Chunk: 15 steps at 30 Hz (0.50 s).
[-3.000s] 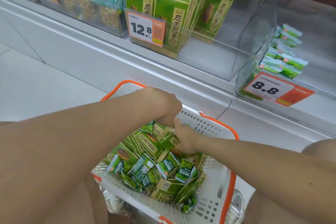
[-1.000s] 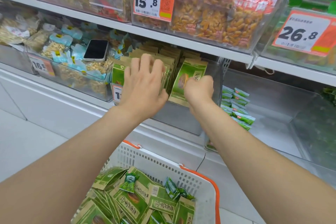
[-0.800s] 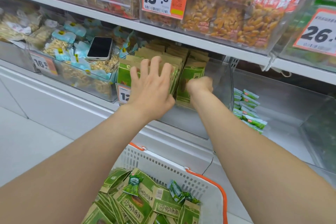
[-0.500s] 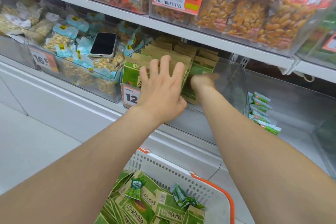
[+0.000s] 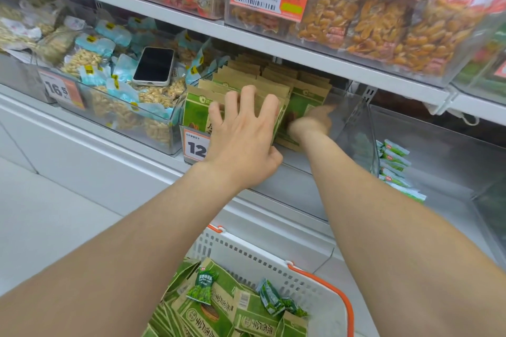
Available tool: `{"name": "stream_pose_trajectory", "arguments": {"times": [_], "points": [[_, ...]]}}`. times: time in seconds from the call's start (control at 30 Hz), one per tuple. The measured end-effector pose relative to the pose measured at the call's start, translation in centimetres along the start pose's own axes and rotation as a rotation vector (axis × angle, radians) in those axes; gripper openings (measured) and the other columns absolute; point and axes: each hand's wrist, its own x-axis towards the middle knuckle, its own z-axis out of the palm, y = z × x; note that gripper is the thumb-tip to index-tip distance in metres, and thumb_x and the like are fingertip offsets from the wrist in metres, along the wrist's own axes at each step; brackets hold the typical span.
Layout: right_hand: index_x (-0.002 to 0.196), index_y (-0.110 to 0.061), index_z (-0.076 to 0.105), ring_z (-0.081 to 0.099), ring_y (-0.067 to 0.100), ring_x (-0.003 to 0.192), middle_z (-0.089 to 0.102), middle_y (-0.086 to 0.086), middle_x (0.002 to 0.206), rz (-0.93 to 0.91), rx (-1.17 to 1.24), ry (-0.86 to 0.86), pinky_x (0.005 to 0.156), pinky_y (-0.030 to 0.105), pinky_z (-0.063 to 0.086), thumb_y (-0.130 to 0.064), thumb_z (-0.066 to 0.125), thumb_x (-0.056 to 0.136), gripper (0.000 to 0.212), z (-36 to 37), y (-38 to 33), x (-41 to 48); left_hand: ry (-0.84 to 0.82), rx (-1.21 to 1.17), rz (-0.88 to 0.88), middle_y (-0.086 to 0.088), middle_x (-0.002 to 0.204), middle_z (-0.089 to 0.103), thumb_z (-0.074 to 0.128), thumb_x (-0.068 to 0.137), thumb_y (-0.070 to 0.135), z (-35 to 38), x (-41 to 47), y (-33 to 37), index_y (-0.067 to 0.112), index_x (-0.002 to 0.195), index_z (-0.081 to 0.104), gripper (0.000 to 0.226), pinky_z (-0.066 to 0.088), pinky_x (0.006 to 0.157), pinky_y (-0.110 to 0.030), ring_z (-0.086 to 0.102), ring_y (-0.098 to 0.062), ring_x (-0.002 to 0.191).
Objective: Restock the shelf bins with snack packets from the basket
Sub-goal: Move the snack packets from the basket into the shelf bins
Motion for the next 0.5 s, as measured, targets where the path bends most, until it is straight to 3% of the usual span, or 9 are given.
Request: {"name": "stream_pose_trajectory", "arguments": {"times": [0.13, 0.2, 0.3, 0.43, 0.5], "points": [[0.163, -0.008, 0.004, 0.029, 0.04, 0.15, 0.022, 0.022, 0.165, 0.126, -0.111, -0.13, 0.12, 0.047, 0.028, -0.032, 0.061, 0.1, 0.088, 0.4, 0.1, 0.9, -0.002, 0.005, -0.005, -0.01, 0.134, 0.04, 0.069, 0.07, 0.037, 0.0, -0.1, 0.2, 0.023, 0.124, 0.046, 0.06, 0.036, 0.1, -0.055, 0.04, -0.037, 0.12], [0.161, -0.009, 0.013, 0.04, 0.035, 0.142, 0.031, 0.018, 0.16, 0.165, -0.174, -0.19, 0.112, 0.043, 0.041, -0.033, 0.064, 0.092, 0.09, 0.7, 0.8, 1.8, -0.002, 0.006, -0.005, -0.01, 0.134, 0.04, 0.069, 0.071, 0.036, -0.1, -0.2, 0.2, 0.022, 0.124, 0.047, 0.059, 0.036, 0.099, -0.055, 0.04, -0.037, 0.12], [0.144, -0.01, 0.047, 0.061, 0.031, 0.115, 0.056, 0.013, 0.135, 0.11, -0.253, -0.242, 0.095, 0.042, 0.056, -0.032, 0.063, 0.077, 0.071, 1.5, 2.7, 4.5, 0.003, 0.003, 0.001, -0.011, 0.134, 0.04, 0.07, 0.072, 0.037, -0.2, -0.3, 0.1, 0.02, 0.122, 0.047, 0.058, 0.037, 0.099, -0.054, 0.04, -0.037, 0.122], [0.13, -0.013, 0.058, 0.063, 0.028, 0.103, 0.063, 0.01, 0.123, 0.112, -0.171, -0.278, 0.086, 0.035, 0.056, -0.029, 0.064, 0.087, 0.046, -1.0, 1.4, 0.2, 0.008, -0.015, 0.002, -0.012, 0.139, 0.038, 0.073, 0.071, 0.038, -0.8, -0.5, 0.1, 0.02, 0.123, 0.047, 0.061, 0.037, 0.1, -0.055, 0.038, -0.036, 0.128], [0.123, -0.014, 0.06, 0.062, 0.028, 0.106, 0.064, 0.011, 0.125, 0.05, -0.196, -0.27, 0.09, 0.033, 0.052, -0.032, 0.057, 0.091, 0.038, -2.1, 0.5, -1.3, 0.045, -0.023, 0.009, -0.011, 0.138, 0.039, 0.074, 0.071, 0.035, -1.3, -0.7, 0.3, 0.02, 0.121, 0.048, 0.059, 0.039, 0.096, -0.052, 0.039, -0.036, 0.126]]}}
